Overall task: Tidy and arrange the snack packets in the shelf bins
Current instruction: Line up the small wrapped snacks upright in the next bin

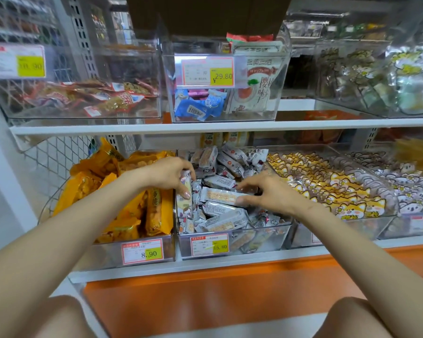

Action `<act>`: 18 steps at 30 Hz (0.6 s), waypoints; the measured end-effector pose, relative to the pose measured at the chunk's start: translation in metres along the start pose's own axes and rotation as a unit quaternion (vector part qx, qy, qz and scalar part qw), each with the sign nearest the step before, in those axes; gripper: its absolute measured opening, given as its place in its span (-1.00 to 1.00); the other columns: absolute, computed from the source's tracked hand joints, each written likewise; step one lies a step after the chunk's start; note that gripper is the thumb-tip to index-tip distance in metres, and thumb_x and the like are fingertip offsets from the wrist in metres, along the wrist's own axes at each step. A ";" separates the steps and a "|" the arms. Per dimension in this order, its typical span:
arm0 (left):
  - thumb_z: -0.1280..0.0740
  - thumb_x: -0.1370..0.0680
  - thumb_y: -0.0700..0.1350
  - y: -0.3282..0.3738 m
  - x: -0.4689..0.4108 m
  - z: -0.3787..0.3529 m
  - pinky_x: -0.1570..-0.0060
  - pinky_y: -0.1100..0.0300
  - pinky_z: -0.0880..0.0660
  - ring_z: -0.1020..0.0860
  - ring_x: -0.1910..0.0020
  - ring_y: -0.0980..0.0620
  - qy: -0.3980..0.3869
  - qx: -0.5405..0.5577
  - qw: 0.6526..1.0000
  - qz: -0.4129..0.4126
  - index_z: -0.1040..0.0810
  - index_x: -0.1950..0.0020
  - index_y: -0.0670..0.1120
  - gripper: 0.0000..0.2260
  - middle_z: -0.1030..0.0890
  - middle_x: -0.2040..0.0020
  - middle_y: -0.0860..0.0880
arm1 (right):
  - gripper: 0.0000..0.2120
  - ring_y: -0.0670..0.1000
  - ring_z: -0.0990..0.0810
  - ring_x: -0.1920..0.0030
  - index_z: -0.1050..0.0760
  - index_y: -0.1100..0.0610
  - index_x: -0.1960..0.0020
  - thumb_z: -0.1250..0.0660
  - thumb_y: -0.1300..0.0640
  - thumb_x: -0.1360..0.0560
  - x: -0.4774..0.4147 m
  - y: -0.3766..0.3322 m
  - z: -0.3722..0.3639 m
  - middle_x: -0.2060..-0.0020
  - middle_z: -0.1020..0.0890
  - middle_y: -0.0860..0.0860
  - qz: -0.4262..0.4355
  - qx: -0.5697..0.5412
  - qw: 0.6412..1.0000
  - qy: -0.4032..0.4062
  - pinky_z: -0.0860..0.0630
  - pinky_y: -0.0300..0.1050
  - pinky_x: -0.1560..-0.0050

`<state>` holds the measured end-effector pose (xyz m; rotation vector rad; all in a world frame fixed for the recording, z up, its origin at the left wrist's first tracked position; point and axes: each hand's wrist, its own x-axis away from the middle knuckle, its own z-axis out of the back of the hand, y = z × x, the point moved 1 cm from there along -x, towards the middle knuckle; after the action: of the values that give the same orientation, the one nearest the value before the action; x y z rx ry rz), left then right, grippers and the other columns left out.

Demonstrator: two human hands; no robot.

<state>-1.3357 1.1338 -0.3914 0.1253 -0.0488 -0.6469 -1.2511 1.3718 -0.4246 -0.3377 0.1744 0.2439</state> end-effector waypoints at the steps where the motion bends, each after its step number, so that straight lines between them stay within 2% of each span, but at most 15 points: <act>1: -0.52 -0.34 -0.02 -0.001 0.003 0.004 0.05 0.16 -0.36 -0.46 -0.11 -0.02 0.028 0.038 0.999 0.002 -0.53 -0.16 -0.03 -0.57 -0.53 -0.16 -0.05 | -0.53 0.01 -0.55 -0.08 -0.55 -0.04 -0.21 -0.36 -0.26 -0.38 -0.001 -0.003 -0.003 -0.12 -0.61 -0.01 0.006 0.022 1.000 -0.022 -0.48 -0.07 -0.08; 4: -0.52 -0.35 -0.09 -0.009 0.008 0.008 0.02 0.17 -0.40 -0.50 -0.14 -0.09 0.164 0.102 0.981 0.028 -0.52 -0.18 -0.13 -0.56 -0.55 -0.16 -0.10 | -0.49 -0.02 -0.50 -0.04 -0.49 -0.05 -0.28 -0.34 -0.25 -0.41 -0.004 -0.005 -0.007 -0.19 -0.53 -0.01 -0.010 0.041 0.998 -0.044 -0.41 -0.15 -0.02; 7: -0.45 -0.43 -0.17 -0.016 0.009 0.006 0.04 0.27 -0.41 -0.50 -0.10 -0.01 0.298 0.221 0.927 0.065 -0.52 -0.13 -0.11 -0.70 -0.54 -0.13 -0.09 | -0.59 -0.03 -0.47 -0.01 -0.51 0.01 -0.24 -0.39 -0.12 -0.44 -0.007 -0.006 -0.009 -0.13 -0.53 0.03 -0.012 0.014 0.998 -0.055 -0.40 -0.14 0.00; 9: -0.41 -0.47 -0.18 -0.019 0.006 0.003 0.02 0.27 -0.37 -0.50 -0.09 -0.04 0.360 0.210 0.904 0.092 -0.53 -0.15 -0.14 -0.73 -0.54 -0.13 -0.14 | -0.66 -0.03 -0.49 0.02 -0.54 0.03 -0.17 -0.43 -0.03 -0.43 -0.007 -0.007 -0.010 -0.06 -0.57 0.04 -0.015 -0.031 0.998 -0.050 -0.42 -0.18 0.06; 11: -0.38 -0.47 -0.21 -0.016 0.003 0.000 0.05 0.35 -0.34 -0.51 -0.09 -0.04 0.394 0.202 0.891 0.095 -0.53 -0.15 -0.18 -0.74 -0.55 -0.12 -0.16 | -0.70 -0.06 -0.49 0.14 -0.56 0.03 -0.11 -0.47 0.02 -0.41 -0.006 -0.008 -0.010 0.07 -0.58 0.01 -0.035 -0.107 0.992 -0.048 -0.38 -0.33 0.22; 13: -0.37 -0.46 -0.26 -0.010 0.001 -0.001 0.12 0.52 -0.33 -0.48 -0.04 0.04 0.415 0.228 0.877 0.087 -0.53 -0.15 -0.21 -0.73 -0.55 -0.10 -0.13 | -0.74 -0.09 -0.46 0.22 -0.57 0.02 -0.06 -0.49 0.07 -0.39 -0.005 -0.008 -0.009 0.18 -0.54 -0.02 -0.052 -0.162 0.984 -0.045 -0.32 -0.41 0.32; 15: -0.38 -0.45 -0.28 -0.007 -0.001 -0.001 0.23 0.63 -0.31 -0.46 0.04 0.09 0.428 0.263 0.860 0.094 -0.53 -0.13 -0.23 -0.74 -0.53 -0.02 -0.07 | -0.80 -0.05 -0.49 0.23 -0.58 0.01 -0.01 -0.48 0.14 -0.40 -0.004 -0.005 -0.008 0.19 -0.56 0.01 -0.063 -0.203 0.977 -0.029 -0.36 -0.35 0.30; 17: -0.38 -0.46 -0.27 -0.007 -0.002 -0.004 0.28 0.62 -0.32 -0.46 0.06 0.09 0.435 0.310 0.838 0.113 -0.51 -0.12 -0.22 -0.75 -0.51 0.01 -0.04 | -0.84 0.00 -0.54 0.21 -0.59 0.03 0.04 -0.43 0.23 -0.41 -0.004 -0.001 -0.006 0.17 -0.60 0.03 -0.074 -0.251 0.965 0.003 -0.46 -0.21 0.25; 18: -0.38 -0.46 -0.27 -0.008 -0.003 -0.005 0.27 0.58 -0.32 -0.47 0.05 0.07 0.438 0.336 0.824 0.123 -0.50 -0.10 -0.20 -0.77 -0.51 0.01 -0.04 | -0.84 0.01 -0.55 0.22 -0.59 0.04 0.07 -0.41 0.26 -0.42 -0.003 0.001 -0.005 0.18 -0.60 0.03 -0.081 -0.284 0.955 0.023 -0.49 -0.16 0.28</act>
<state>-1.3427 1.1296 -0.3977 1.0802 0.5993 -0.2357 -1.2553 1.3704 -0.4287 -0.9276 0.1193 0.1187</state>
